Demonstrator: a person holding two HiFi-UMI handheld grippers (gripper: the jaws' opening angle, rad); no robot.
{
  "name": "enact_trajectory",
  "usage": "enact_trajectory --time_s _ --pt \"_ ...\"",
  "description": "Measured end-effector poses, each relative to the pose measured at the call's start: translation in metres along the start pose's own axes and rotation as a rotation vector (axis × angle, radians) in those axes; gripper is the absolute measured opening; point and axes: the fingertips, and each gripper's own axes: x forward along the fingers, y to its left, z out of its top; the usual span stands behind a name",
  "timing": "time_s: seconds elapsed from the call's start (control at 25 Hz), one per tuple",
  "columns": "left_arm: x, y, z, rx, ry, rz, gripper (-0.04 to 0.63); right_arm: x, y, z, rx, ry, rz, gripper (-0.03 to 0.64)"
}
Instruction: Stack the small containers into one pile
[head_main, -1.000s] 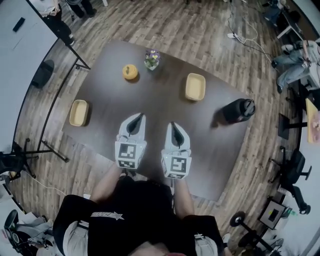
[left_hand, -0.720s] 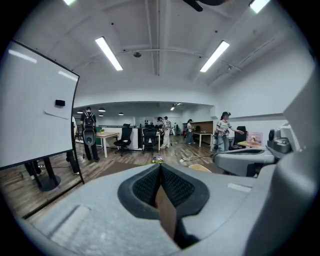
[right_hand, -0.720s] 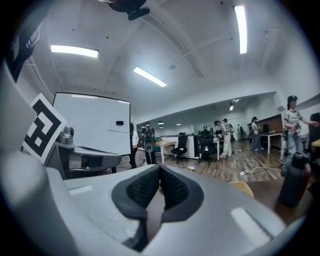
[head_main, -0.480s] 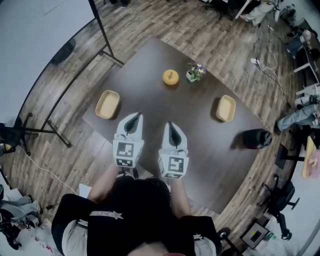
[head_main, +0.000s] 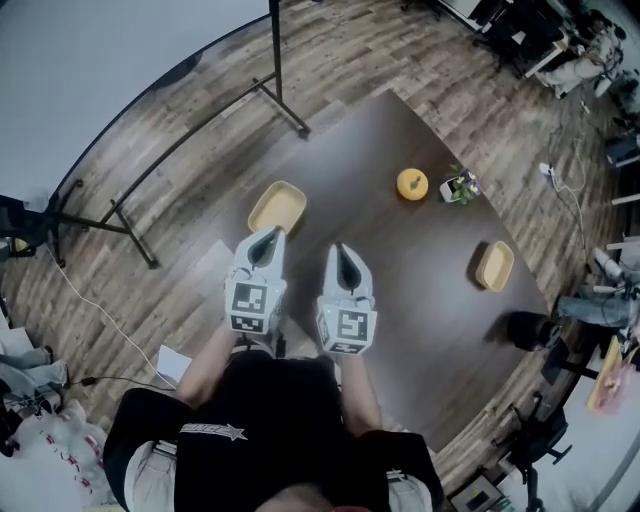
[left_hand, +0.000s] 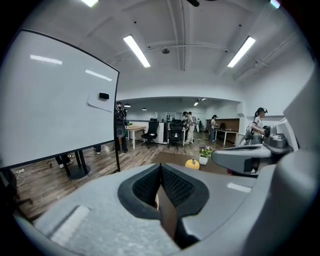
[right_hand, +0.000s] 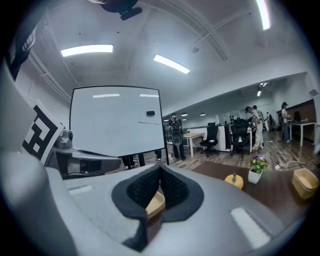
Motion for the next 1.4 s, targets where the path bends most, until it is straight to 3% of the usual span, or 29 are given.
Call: enact_trajectory --time_s 0.12,0.16,0.28,0.4,0.72,1.16,1.36,1.4 --pt "0.005 0.026 -0.024 -0.037 0.057 -0.047 0.016 0.028 0.027 -0.021 0.078 0.044 0.044 0.017" --pt "0.007 0.034 -0.032 -0.052 0.079 -0.060 0.045 0.036 0.035 -0.029 0.110 0.064 0.062 0.100" --pt "0.018 0.052 -0.055 -0.085 0.144 -0.109 0.241 0.061 0.052 -0.054 0.180 0.127 0.073 0.189" --pt "0.031 0.067 -0.077 -0.068 0.204 -0.133 0.289 0.079 0.056 -0.079 0.237 0.187 0.048 0.225" --pt "0.058 0.095 -0.130 -0.058 0.325 -0.160 0.296 0.102 0.055 -0.140 0.295 0.318 -0.025 0.225" --pt "0.090 0.103 -0.189 -0.061 0.437 -0.194 0.271 0.130 0.052 -0.195 0.339 0.414 -0.031 0.225" --pt "0.096 0.100 -0.199 -0.049 0.466 -0.192 0.226 0.132 0.049 -0.205 0.347 0.442 -0.015 0.220" --pt "0.095 0.099 -0.200 -0.048 0.470 -0.191 0.191 0.131 0.049 -0.207 0.345 0.448 -0.015 0.185"
